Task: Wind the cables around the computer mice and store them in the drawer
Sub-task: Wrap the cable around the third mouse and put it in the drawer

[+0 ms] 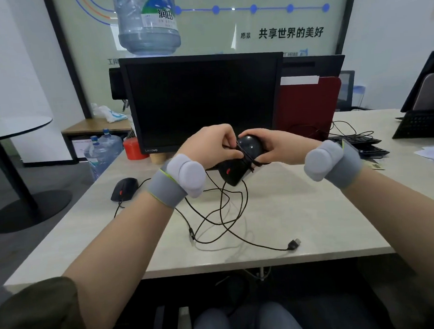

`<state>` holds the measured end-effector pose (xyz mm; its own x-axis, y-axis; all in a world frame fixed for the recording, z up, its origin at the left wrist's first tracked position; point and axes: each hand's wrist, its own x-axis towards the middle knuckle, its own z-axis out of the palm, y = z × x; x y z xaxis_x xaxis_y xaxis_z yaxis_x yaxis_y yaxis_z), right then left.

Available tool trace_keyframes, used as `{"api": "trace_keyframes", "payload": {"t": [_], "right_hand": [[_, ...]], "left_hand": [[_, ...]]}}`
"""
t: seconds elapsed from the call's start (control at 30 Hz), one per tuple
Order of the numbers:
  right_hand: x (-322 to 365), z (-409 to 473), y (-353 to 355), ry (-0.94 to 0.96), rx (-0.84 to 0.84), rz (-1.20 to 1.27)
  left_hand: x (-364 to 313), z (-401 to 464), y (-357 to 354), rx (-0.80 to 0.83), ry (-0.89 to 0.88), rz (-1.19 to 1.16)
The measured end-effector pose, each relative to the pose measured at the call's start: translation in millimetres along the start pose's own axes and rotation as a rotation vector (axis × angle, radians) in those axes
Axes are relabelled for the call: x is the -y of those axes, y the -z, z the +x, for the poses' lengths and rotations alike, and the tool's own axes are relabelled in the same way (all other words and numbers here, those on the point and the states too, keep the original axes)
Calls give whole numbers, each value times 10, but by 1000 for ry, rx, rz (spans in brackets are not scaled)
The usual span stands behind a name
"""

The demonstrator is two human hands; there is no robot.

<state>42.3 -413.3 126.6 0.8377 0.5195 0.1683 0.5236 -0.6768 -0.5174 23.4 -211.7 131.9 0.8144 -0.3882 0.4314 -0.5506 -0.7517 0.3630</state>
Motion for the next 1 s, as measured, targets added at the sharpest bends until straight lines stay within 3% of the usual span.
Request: {"api": "trace_keyframes", "payload": {"t": [0.13, 0.27, 0.4, 0.47, 0.6, 0.7, 0.83, 1.0], "right_hand": [[-72, -49, -10, -39, 166, 474], [-204, -67, -79, 31, 206, 1035], [-220, 36, -210, 113, 96, 1333], [-194, 105, -256, 77, 2, 1438], [-133, 205, -233, 40, -282, 1579], [-124, 192, -187, 31, -565, 1276], [-185, 121, -213, -65, -650, 597], [-207, 18, -203, -9, -683, 111]], "left_hand": [[74, 65, 47, 80, -33, -275], [148, 67, -44, 69, 166, -819], [131, 100, -202, 73, 381, -1362], [94, 139, -293, 80, 470, -1396], [-7, 103, -451, 80, 467, -1187], [-63, 54, -462, 120, 386, -931], [-176, 68, -384, 186, 356, -608], [-229, 5, -333, 245, 374, -357]]}}
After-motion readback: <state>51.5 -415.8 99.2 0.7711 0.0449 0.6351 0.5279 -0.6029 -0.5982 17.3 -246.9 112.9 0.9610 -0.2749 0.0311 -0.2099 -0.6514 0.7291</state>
